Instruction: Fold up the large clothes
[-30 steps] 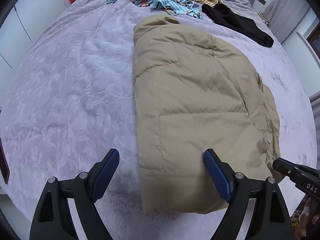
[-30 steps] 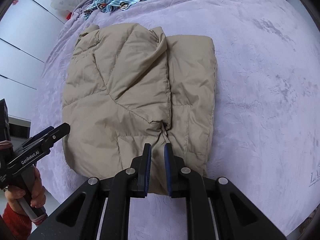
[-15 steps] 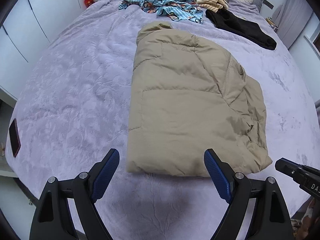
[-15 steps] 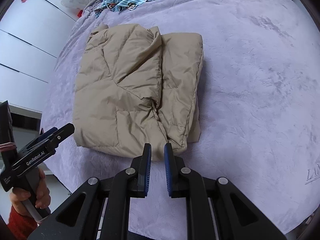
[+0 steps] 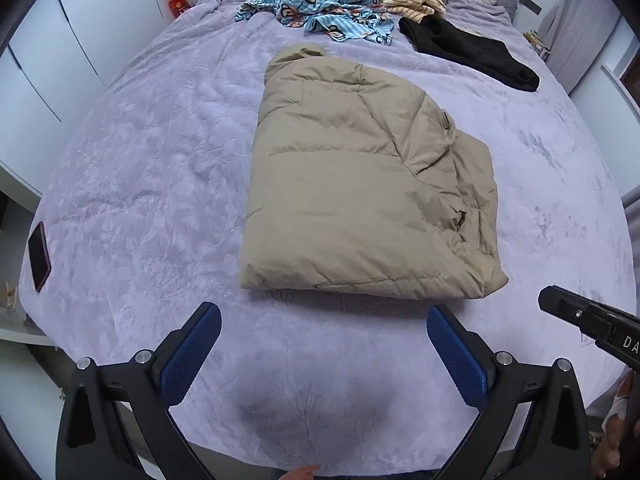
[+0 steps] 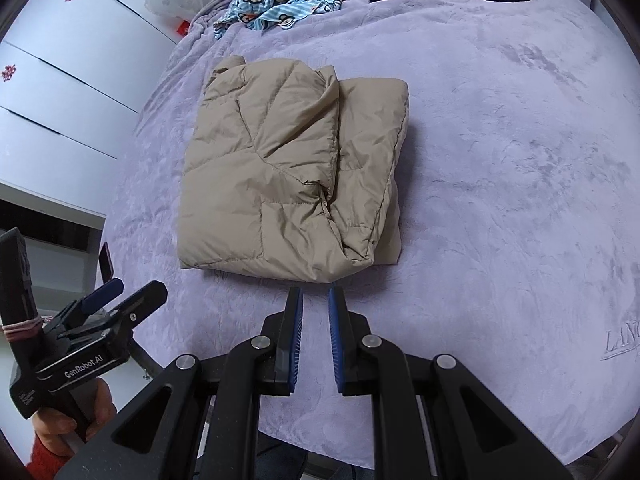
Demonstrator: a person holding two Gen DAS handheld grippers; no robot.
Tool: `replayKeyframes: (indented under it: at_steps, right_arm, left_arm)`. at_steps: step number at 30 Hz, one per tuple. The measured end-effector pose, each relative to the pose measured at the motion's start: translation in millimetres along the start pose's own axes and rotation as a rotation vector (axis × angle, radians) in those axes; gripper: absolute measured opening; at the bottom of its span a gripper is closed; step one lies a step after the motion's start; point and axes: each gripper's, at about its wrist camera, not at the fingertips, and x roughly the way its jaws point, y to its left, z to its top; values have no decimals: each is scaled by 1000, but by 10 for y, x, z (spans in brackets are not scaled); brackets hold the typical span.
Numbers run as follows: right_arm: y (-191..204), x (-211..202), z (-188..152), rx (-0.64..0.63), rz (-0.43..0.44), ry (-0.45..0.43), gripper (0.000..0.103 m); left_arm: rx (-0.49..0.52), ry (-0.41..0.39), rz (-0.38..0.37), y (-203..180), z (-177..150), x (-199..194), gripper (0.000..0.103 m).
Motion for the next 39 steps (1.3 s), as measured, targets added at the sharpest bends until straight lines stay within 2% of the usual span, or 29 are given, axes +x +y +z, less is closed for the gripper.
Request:
replayKeyframes:
  at_steps: [2, 4, 6, 8, 11, 13, 14, 15, 19, 22, 31, 32, 33, 39]
  right_arm:
    - [47, -16, 14, 8, -5, -13, 15]
    - [103, -24, 35, 22, -10, -27, 15]
    - [174, -30, 54, 38, -19, -38, 15]
    - [274, -58, 81, 52, -28, -56, 15]
    - [441, -127, 104, 51, -60, -92, 16]
    - [556, -160, 133, 40, -84, -104, 32]
    - [602, -178, 149, 34, -97, -110, 59]
    - [654, -206, 166, 27, -115, -124, 72]
    - [806, -302, 239, 7, -158, -169, 72]
    - [848, -344, 297, 13, -181, -191, 82]
    - [893, -430, 362, 11, -256, -247, 86]
    - [904, -444, 357, 4, -263, -258, 88]
    - [921, -456, 350, -4, -272, -269, 103]
    - [967, -499, 373, -25, -268, -287, 103]
  left_arm:
    - [24, -9, 9, 34, 55, -14, 103]
    - [56, -21, 57, 78, 130, -28, 103]
    - [68, -37, 46, 175, 199, -64, 103]
    - [60, -27, 2, 283, 278, -72, 103]
    - [76, -11, 29, 369, 370, -71, 103]
    - [82, -15, 30, 400, 399, -100, 103]
    - [81, -18, 33, 418, 417, -119, 103]
    - [80, -23, 31, 423, 426, -137, 103]
    - [71, -37, 24, 460, 481, -224, 103]
    - [71, -47, 32, 469, 518, -282, 103]
    - [30, -85, 38, 537, 611, -453, 103]
    - [26, -89, 41, 542, 612, -471, 103]
    - [21, -94, 42, 548, 620, -488, 103]
    - [16, -114, 52, 548, 647, -546, 103]
